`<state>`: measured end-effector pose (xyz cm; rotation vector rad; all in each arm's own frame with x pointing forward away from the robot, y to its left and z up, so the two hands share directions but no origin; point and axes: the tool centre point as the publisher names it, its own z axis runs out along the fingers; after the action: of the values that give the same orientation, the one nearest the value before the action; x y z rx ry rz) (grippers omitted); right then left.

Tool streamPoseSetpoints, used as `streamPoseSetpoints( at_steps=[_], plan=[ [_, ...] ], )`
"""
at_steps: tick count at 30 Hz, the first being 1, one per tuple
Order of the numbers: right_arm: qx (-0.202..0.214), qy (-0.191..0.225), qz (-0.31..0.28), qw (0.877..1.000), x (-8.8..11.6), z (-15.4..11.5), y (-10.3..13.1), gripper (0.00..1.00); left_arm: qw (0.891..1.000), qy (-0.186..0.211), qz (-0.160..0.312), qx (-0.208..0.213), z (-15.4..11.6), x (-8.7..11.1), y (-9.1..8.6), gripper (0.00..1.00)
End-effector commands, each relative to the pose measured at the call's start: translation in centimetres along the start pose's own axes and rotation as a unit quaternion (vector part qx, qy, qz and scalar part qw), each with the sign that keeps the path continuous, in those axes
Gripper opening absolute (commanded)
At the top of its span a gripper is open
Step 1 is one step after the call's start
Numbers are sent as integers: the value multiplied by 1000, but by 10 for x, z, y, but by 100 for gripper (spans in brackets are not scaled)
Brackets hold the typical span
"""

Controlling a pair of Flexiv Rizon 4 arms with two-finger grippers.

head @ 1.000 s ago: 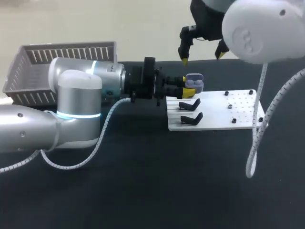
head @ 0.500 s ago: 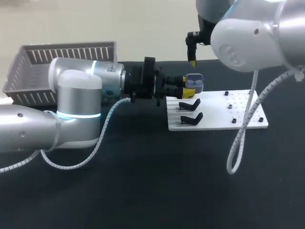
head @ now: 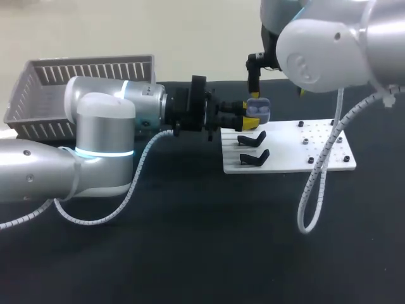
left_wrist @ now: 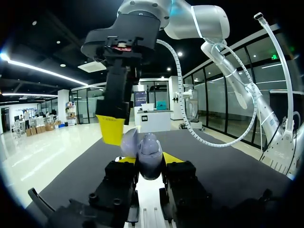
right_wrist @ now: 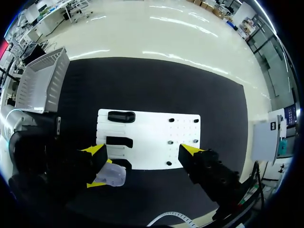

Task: Pick up each earbud case from the left stands, insert the matching earbuds, close the lid, and place the case in the box.

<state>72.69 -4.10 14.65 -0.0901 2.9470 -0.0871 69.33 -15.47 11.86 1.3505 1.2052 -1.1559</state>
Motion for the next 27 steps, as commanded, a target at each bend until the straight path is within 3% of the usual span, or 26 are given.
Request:
streamPoseSetpoints(
  at_steps=[1,8,15,20,24,27],
  plan=[
    [-2,0,-3,1000,9,-2,0,100,1000,-1,2,-3,0,1,-1,0],
    [-5,-6,-8,1000,18,-13,1,100,1000,-1,2,-3,0,1,-1,0],
    [-27,-90,-19,995,23,-61,-4,100,1000,-1,2,-3,0,1,-1,0],
    [-78,-162,-94,979,45,-111,11,100,1000,-1,2,-3,0,1,-1,0],
    [-112,-190,-127,967,61,-133,23,100,1000,-1,2,-3,0,1,-1,0],
    [-122,-206,-139,961,67,-141,28,100,999,-1,-16,-28,-11,-5,-7,0]
  ],
)
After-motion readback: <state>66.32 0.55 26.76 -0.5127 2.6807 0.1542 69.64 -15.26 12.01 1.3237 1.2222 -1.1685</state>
